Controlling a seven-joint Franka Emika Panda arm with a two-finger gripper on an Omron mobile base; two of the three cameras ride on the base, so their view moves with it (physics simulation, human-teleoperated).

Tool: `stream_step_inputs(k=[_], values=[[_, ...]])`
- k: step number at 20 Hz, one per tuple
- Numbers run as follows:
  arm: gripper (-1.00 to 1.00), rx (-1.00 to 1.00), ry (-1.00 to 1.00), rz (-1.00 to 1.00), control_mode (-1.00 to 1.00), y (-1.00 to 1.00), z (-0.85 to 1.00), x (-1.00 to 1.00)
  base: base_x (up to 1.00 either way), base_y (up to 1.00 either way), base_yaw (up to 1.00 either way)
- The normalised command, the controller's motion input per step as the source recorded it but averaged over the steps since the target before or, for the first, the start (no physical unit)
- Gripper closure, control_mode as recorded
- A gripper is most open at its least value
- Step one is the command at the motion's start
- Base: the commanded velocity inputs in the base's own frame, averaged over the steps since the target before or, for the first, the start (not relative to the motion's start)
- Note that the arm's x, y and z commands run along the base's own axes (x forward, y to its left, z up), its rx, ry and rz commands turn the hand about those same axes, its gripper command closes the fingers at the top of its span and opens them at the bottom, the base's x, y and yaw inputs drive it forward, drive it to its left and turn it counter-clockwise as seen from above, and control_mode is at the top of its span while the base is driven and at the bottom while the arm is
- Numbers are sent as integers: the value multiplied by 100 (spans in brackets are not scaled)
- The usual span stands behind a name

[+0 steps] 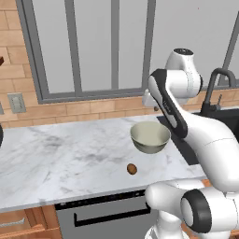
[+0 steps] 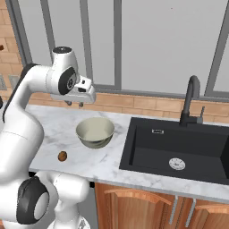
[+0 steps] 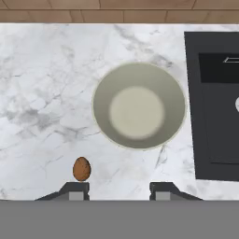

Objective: Gather the eggs and milk located in the vicinity of the sink area and place them right next to the bowl.

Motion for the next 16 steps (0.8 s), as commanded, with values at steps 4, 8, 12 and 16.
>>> stream_step_inputs(k=[4,8,12,16], values=[[-100,0,-1,-1,-100,6,0,-1,0,0,0],[-100,-4,1,0,-100,26,-33,-43,0,0,0],[-100,-7,9,0,-100,37,-67,-37,0,0,0],[-100,-4,11,0,-100,44,-91,-40,0,0,0]])
